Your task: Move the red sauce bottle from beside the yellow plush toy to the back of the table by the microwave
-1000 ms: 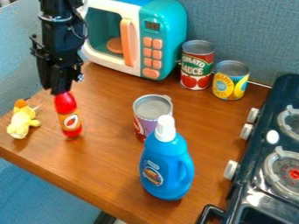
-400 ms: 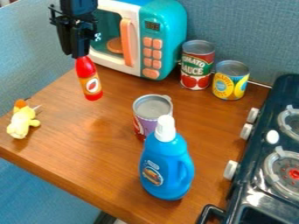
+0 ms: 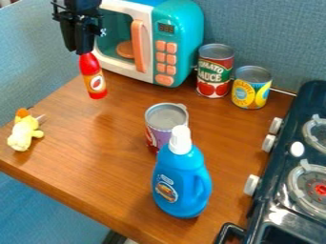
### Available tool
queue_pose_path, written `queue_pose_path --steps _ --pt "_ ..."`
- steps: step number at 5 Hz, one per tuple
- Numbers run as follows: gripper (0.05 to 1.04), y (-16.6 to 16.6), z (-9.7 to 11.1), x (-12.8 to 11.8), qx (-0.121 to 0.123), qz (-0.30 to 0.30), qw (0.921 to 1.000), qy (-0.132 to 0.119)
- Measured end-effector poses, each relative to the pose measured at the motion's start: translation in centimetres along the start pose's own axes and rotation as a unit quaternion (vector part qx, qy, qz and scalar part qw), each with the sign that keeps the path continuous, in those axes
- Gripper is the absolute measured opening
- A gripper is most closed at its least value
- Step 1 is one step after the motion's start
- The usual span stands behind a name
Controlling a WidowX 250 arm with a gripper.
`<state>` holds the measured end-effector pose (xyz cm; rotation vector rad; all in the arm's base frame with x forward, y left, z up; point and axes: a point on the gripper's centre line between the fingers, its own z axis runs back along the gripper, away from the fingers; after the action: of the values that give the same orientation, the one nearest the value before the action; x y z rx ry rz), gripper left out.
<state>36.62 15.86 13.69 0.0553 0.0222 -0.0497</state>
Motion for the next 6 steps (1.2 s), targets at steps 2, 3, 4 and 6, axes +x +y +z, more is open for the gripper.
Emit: queue_pose_path --steps 2,3,4,6 --pt "0.336 1.9 -0.5 1.2 0.038 0.009 0.999 -0.02" --pt "0.336 3.0 -0.6 1.4 0.064 0.039 0.9967 -0.032" --pt "0.336 3.0 -2.5 1.3 0.053 0.046 0.9975 -0.005" --pt "0.336 4.0 -3.0 0.9 0.026 0.078 0.9961 0.032"
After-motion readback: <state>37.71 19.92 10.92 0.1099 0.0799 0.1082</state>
